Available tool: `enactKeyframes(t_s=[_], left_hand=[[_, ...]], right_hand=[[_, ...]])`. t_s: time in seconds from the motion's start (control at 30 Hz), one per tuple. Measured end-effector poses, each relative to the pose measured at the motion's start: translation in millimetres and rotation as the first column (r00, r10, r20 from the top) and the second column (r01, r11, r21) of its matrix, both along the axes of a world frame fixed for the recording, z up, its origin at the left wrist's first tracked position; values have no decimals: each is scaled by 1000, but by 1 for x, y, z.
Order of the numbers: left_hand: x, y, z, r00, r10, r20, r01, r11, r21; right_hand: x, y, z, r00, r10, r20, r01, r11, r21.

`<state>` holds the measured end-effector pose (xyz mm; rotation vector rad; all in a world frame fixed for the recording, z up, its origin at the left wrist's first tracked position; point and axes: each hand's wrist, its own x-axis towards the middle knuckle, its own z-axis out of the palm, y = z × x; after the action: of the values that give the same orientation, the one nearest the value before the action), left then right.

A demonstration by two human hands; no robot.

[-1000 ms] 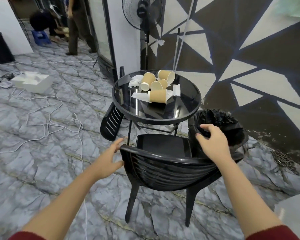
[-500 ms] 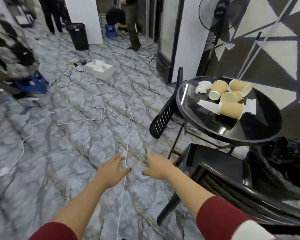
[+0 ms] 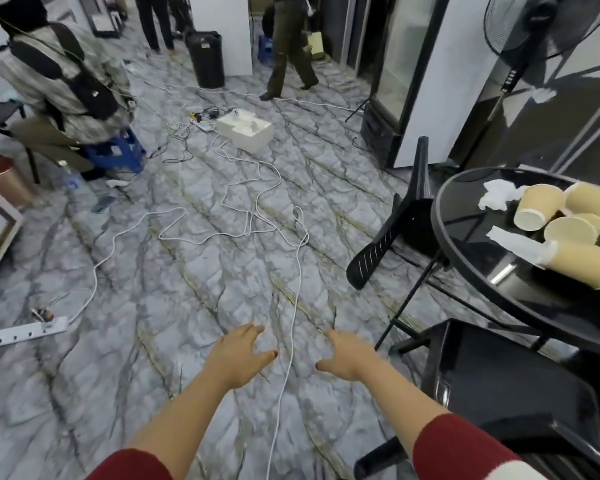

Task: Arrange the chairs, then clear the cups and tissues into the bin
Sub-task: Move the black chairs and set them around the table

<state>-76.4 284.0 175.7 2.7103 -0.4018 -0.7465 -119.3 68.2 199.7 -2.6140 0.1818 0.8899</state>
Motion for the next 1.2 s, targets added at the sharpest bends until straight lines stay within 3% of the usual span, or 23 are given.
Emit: enactKeyframes(t_s=[0.53,0.93,1.2], left_hand=[[168,-55,-25,993,-93,-69,95,995,27],[313,-95,-17,994,-84,-69,83,996,-11],[450,-104,-19,975,-216,-45,216,976,-10]], right_hand=[[159,-52,-22,990,-127,-62,130,990,56],[301,-94,-20,991,-108,-79,113,992,59],[412,-91,-27,979,-193,-72,195,981,17]])
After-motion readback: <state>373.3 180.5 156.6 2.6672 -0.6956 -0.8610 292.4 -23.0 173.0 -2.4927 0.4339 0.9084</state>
